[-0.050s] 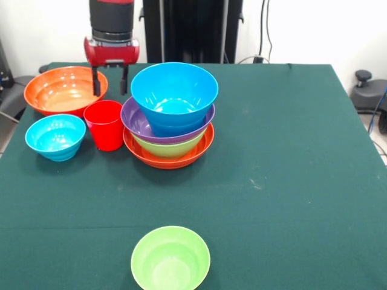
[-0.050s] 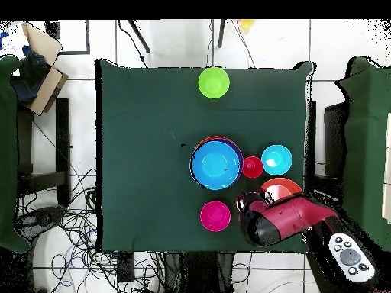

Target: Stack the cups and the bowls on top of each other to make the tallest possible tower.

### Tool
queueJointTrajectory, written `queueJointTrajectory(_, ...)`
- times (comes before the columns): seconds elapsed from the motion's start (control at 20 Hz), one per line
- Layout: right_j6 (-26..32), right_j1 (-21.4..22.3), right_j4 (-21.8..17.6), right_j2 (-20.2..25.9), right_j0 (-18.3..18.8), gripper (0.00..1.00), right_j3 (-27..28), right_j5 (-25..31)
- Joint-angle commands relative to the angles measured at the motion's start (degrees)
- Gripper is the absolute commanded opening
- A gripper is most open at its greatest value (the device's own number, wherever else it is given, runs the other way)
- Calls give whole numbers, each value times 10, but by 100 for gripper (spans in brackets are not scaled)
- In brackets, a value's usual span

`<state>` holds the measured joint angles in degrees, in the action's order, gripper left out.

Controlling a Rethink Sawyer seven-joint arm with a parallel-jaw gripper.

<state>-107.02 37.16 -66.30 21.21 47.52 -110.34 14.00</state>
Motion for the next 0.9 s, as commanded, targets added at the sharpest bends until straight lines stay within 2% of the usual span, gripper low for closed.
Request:
queueJointTrajectory(0.05,-57,-98,-35,-32,0,100,84,-73)
queueJointTrajectory(0.25,37,-169,-32,42,66,100,123,-54)
queueJointTrajectory(0.4,68,-186,-31,66,86,100,135,-41)
queueJointTrajectory(0.8,40,-146,-29,45,78,100,102,-51)
queueJointTrajectory(0.9,41,-86,-12,53,90,100,46,-48)
